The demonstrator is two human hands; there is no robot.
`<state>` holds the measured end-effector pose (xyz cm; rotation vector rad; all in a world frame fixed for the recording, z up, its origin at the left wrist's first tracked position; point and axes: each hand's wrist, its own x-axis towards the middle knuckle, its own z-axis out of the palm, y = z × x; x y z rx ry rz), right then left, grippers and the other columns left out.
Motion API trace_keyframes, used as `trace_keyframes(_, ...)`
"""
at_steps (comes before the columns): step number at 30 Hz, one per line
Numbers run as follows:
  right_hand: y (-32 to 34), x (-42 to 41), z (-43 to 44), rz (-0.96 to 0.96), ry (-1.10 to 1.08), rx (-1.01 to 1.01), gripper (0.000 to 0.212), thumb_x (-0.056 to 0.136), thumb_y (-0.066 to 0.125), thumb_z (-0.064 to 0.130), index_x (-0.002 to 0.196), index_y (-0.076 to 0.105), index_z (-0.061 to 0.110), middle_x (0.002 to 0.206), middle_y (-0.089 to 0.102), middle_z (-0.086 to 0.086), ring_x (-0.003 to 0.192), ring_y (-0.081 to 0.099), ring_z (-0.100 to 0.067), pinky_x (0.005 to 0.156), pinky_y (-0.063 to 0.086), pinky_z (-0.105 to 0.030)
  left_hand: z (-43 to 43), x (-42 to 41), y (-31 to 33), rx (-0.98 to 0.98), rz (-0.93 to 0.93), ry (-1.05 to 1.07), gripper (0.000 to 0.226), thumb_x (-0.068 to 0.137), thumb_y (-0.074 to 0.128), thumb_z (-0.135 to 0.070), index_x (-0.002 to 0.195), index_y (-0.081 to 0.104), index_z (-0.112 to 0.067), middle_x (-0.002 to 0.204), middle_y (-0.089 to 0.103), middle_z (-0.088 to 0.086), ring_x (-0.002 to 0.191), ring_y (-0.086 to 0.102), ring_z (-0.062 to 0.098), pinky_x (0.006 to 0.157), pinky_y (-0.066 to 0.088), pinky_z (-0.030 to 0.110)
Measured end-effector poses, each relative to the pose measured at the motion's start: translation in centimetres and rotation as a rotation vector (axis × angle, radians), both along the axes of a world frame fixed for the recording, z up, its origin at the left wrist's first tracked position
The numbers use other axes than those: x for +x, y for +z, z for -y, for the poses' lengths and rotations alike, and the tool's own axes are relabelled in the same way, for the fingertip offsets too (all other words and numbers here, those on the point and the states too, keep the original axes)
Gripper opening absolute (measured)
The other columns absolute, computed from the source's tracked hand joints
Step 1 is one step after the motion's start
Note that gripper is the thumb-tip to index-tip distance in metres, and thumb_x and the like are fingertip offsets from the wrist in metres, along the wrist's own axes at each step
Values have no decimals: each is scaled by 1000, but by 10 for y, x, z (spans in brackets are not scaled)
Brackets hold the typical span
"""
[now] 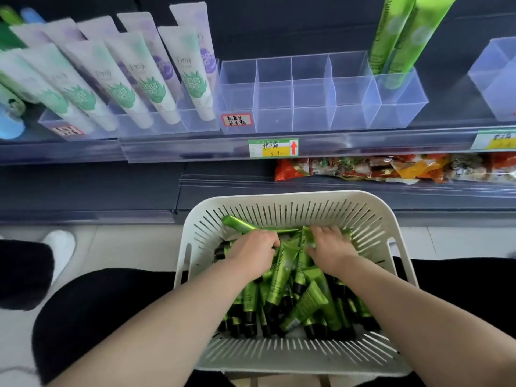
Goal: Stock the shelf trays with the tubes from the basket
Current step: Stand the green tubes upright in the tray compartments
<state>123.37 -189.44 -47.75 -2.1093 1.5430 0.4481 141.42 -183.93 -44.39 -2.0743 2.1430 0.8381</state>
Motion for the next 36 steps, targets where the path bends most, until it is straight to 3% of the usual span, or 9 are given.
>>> trace_keyframes(3,-7,5,-1,27,-49,54,68,93,49,42,148,19,16,149,33,-7,138,25,-26,110,27,-48,-1,0,-6,23,4,2,26,97,53,-17,122,61,-21,127,58,-2,106,59,19,89,51,38)
trace_keyframes(7,-3,7,3,31,-84,-1,72,84,64,44,143,34,16,143,40,-10,132,34,-29,107,35,-42,1,-1,-10,34,7,18,33,96,53,-17,129,54,-21,133,55,-1,112,58,21,88,52,40)
trace_keyframes(12,22,2,15,221,-149,60,53,82,72,27,131,52,20,130,53,-9,116,53,-26,96,44,-33,7,-13,-20,55,6,12,41,92,59,-15,132,49,-15,125,57,5,108,60,25,83,53,40)
trace_keyframes(18,50,-13,1,386,-172,-54,31,83,67,18,113,64,19,105,67,-1,96,61,-21,82,49,-31,7,-33,-30,169,21,129,62,86,68,-15,142,42,-21,131,56,11,113,58,31,83,50,37)
trace_keyframes(22,60,-18,-9,415,-106,-125,25,88,62,19,113,64,23,103,68,3,95,62,-19,81,51,-33,2,-39,-30,220,-26,250,63,86,67,-18,144,42,-24,132,57,6,114,58,27,78,47,30)
trace_keyframes(25,69,-20,-13,428,-98,-216,24,88,62,19,112,64,23,105,67,6,98,59,-17,81,49,-31,-2,-34,-18,183,-78,328,43,92,60,-27,134,53,-26,119,63,5,99,62,24,68,43,25)
trace_keyframes(29,88,-27,-13,429,-108,-339,23,87,64,19,109,65,23,105,67,5,100,59,-19,80,48,-33,-2,-22,9,6,-210,358,10,93,60,-24,103,63,-24,81,61,-7,62,55,5,48,36,20)
trace_keyframes(36,129,-35,-17,458,-97,-521,24,86,63,20,109,65,26,105,67,8,100,60,-18,76,47,-30,13,-22,72,-284,-335,364,8,93,61,-25,86,61,-30,68,58,-8,58,55,13,55,44,30)
